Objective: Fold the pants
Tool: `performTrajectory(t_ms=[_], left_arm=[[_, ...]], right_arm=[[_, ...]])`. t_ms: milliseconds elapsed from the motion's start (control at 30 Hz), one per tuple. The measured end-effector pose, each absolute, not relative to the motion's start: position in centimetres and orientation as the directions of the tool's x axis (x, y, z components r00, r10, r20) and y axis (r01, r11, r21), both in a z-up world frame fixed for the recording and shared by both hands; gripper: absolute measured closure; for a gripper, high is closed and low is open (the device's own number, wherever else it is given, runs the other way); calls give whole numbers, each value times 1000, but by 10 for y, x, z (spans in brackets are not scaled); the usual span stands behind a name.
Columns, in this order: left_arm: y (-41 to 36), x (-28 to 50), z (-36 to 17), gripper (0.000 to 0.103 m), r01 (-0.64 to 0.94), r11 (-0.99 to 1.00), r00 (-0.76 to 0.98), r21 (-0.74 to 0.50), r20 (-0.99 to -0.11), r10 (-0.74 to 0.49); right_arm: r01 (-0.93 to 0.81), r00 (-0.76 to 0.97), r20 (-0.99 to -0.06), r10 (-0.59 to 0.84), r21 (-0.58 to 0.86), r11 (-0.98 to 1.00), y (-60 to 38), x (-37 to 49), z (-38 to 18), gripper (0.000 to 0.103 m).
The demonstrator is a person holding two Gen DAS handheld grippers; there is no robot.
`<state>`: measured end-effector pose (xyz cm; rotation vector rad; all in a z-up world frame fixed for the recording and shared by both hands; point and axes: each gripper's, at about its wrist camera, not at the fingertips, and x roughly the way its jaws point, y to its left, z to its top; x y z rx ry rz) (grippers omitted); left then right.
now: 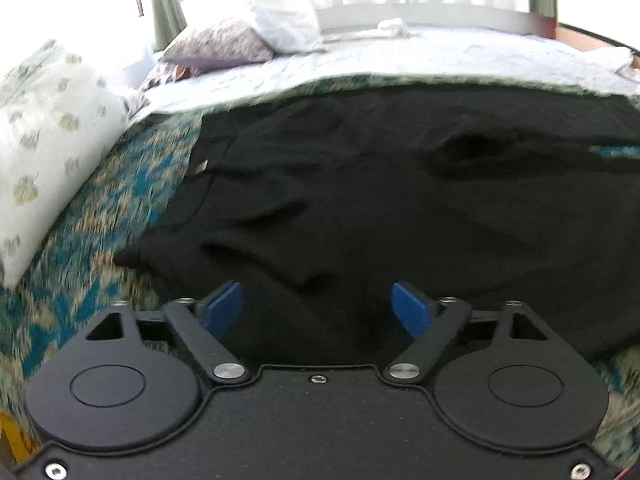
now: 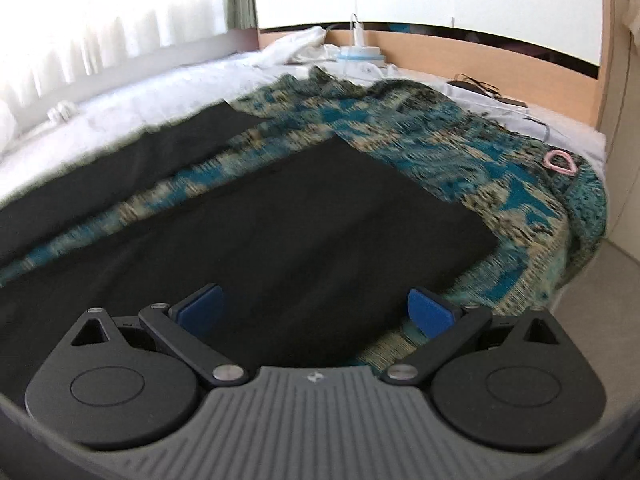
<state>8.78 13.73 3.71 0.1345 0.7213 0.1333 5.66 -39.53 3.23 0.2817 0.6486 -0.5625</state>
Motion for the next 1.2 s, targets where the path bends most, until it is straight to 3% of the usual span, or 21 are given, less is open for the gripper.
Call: performTrajectory(t_ms=[67, 400, 700, 900, 1200], left_arm=[[136, 99, 50, 2, -63, 985, 758, 161, -634, 153], [125, 192, 92, 0, -93, 995, 741, 36, -665, 93], [134, 297, 109, 0, -251, 968, 671, 12, -718, 183], [162, 371, 98, 0, -430, 895, 586, -120, -791, 175], [190, 444, 57, 0, -647, 727, 528, -232, -823, 208]], right_arm=[[563, 673, -631, -387, 97, 821, -391, 66, 45, 0], [481, 722, -608, -332, 95, 872, -352, 135, 97, 0], [498, 681, -645, -348, 60, 865, -337, 215, 108, 0], [532, 660, -701, -271, 181, 827, -353, 276, 104, 0], [594, 652, -688, -319, 202, 778, -354, 365, 86, 0]])
